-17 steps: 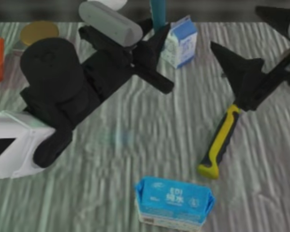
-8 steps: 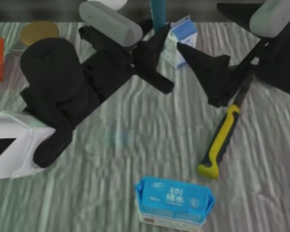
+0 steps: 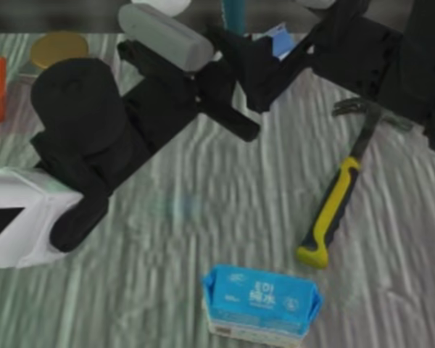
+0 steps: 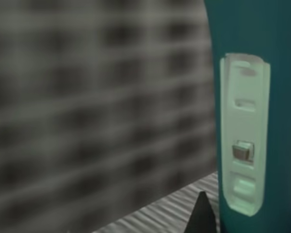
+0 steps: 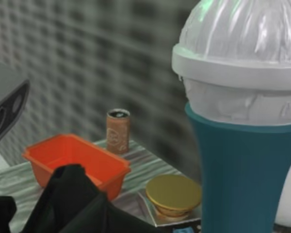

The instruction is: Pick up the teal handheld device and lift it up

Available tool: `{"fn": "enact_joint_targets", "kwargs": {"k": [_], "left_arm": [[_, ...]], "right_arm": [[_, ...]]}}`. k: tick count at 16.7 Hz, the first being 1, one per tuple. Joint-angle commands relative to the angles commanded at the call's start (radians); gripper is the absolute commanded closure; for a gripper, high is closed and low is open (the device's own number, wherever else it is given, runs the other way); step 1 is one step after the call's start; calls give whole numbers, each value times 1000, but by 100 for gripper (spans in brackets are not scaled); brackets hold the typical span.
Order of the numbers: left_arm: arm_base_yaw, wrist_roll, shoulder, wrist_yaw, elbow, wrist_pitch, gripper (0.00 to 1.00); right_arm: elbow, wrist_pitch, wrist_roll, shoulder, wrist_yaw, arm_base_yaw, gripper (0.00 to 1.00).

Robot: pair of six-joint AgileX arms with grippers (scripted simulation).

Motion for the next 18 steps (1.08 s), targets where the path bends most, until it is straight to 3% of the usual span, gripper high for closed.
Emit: {"fn": "enact_joint_targets", "kwargs": {"k": [4, 8, 18], "left_arm": [[0, 0, 0, 0, 0, 0, 100], [0, 0, 0, 0, 0, 0, 100], [0, 0, 0, 0, 0, 0, 100]], "right_arm": [[97, 21, 1, 114, 34, 33, 0], [99, 22, 1, 117, 35, 34, 0], [99, 22, 1, 117, 35, 34, 75]]}}
